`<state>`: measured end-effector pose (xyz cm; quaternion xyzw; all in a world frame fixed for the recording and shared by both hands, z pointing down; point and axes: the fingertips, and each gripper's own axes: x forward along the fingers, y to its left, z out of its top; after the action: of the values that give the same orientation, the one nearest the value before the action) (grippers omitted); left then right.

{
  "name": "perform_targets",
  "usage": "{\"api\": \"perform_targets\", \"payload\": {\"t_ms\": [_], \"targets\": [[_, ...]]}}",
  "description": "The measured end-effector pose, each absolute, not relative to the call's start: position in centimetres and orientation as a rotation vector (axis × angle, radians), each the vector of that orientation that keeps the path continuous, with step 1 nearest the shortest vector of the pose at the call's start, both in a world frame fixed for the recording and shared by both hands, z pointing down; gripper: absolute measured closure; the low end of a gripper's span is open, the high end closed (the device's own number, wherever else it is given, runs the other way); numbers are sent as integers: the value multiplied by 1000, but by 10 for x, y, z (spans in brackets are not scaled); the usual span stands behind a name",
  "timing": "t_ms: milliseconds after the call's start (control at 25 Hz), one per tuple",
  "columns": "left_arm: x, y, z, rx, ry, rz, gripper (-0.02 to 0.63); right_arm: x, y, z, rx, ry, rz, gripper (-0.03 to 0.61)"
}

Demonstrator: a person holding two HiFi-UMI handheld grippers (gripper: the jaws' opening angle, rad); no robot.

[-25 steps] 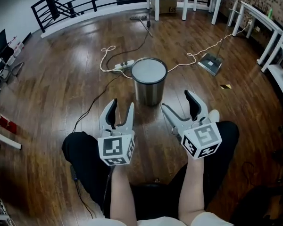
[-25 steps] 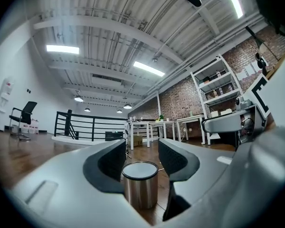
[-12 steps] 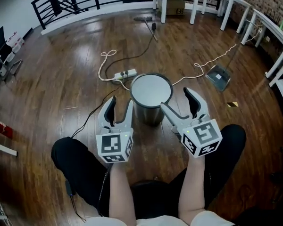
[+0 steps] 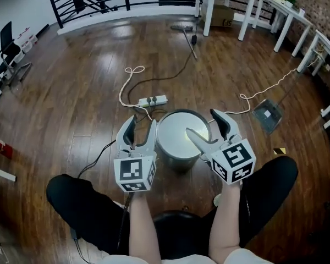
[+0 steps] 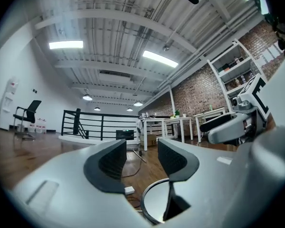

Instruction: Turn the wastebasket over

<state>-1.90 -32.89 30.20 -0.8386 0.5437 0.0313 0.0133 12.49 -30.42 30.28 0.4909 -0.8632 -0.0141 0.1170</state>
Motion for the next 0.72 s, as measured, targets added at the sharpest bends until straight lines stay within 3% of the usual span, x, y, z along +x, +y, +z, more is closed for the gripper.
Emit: {"api": "perform_targets", "payload": {"t_ms": [440,600,720], "targets": [[-82,-393,373,-2548,2053,47,396,26,-343,423,736,-2338,50,216],[-83,-395,386,-2548,2006,42,411,-1,-340,463,705,-2372,294,215],[-80,-390,399,-2576,1959,-26,411,-3,-336,495,707,-2230,291,216]]}}
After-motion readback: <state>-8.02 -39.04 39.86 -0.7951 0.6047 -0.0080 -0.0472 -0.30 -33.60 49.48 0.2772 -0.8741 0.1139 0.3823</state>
